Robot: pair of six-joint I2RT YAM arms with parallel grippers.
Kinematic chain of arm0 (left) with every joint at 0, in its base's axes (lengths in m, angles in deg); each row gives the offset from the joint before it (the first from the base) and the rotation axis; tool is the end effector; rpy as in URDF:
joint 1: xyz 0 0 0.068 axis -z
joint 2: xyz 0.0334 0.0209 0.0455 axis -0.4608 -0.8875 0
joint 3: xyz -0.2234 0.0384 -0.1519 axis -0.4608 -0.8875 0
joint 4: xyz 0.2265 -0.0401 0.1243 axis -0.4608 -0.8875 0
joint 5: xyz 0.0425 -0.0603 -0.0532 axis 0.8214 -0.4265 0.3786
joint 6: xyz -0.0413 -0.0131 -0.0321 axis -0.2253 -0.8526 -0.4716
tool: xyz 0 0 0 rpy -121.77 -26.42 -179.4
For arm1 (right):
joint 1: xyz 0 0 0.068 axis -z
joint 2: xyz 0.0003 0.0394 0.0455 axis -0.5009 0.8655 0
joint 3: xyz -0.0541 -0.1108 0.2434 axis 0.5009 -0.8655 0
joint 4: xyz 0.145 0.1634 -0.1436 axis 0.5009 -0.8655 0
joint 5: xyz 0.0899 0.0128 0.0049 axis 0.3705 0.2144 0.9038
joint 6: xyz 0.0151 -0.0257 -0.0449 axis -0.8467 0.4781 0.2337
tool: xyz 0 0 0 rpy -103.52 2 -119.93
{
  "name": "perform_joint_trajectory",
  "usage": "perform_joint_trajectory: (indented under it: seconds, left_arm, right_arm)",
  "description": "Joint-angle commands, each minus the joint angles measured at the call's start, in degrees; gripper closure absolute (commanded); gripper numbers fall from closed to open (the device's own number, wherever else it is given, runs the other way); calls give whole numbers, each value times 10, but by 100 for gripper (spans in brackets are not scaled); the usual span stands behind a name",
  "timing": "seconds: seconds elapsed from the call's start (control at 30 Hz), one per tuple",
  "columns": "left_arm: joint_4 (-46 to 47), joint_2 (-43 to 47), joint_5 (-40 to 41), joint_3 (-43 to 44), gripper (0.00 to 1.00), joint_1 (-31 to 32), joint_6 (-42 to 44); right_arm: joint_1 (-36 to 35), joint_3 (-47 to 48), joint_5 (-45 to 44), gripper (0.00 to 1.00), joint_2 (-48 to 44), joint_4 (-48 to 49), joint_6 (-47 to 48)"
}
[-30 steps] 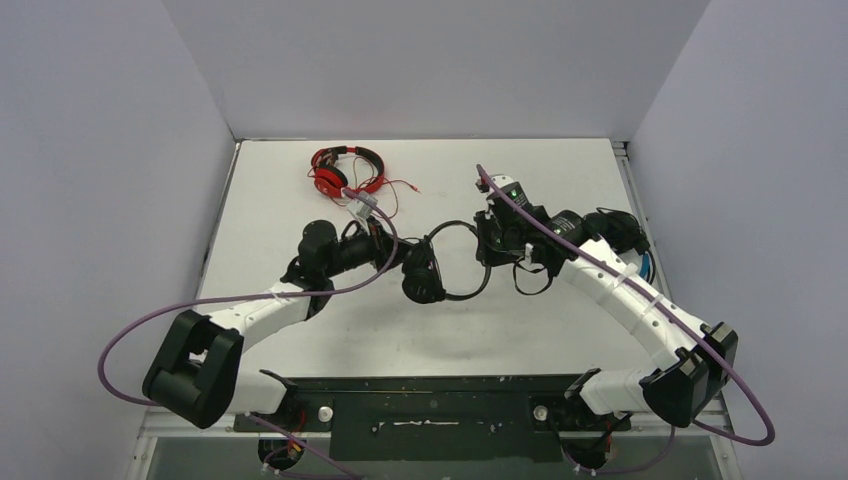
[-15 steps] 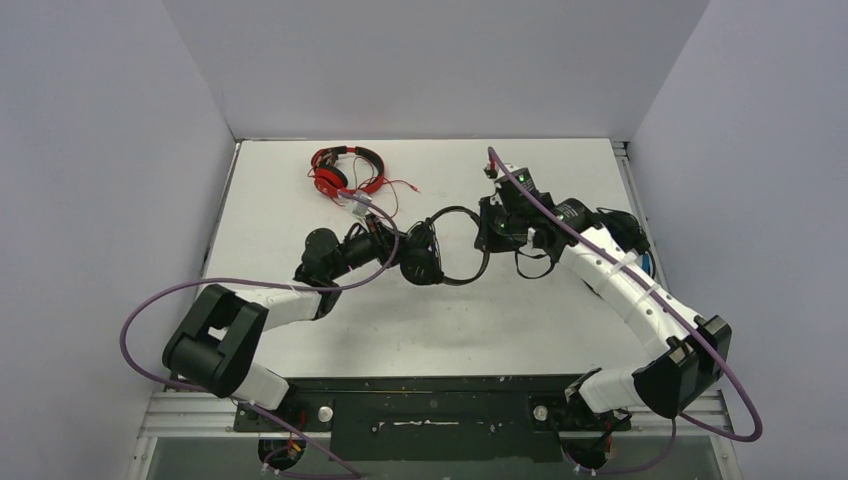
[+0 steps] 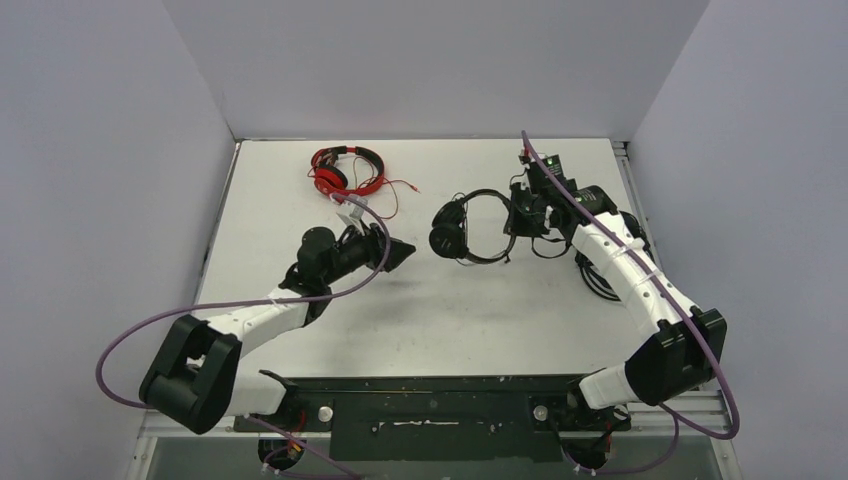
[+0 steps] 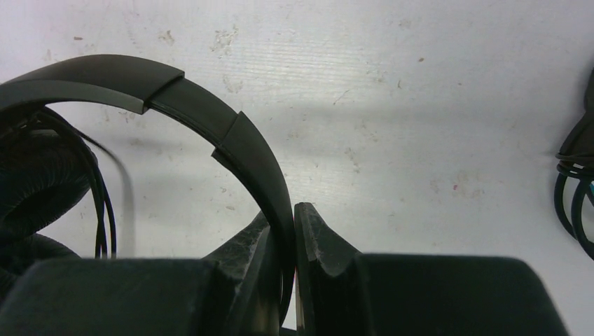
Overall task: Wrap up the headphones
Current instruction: Wrap the headphones cable around the headphones, then place the headphones at the center of the board.
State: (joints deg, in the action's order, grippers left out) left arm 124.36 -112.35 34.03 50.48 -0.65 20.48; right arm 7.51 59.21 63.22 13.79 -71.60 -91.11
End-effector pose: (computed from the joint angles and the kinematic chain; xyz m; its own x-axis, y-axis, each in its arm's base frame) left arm 0.2435 -0.1401 0.2263 -0.5215 -0.3209 -0.7906 0.5961 0.5259 -0.6067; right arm 0.2705 0.1165 0.3355 -0.8427 0.1017 -0.5287 -0.0998 0.9354 0.3391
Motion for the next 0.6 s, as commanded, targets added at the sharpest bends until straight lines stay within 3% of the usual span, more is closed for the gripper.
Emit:
perform_joint_trajectory:
  seconds: [0.0,0.23,0.57]
  left_arm:
    - [-132,74,44,-2,53,-4,53]
    - [-200,156,51,-10,53,1,61]
    - [-255,192,48,11,53,11,67]
  right_arm:
    - [27,8,3,100,6,34,4]
    - [61,-22,4,100,25,61,4]
    - [99,-59,-17,100,43,98,-7]
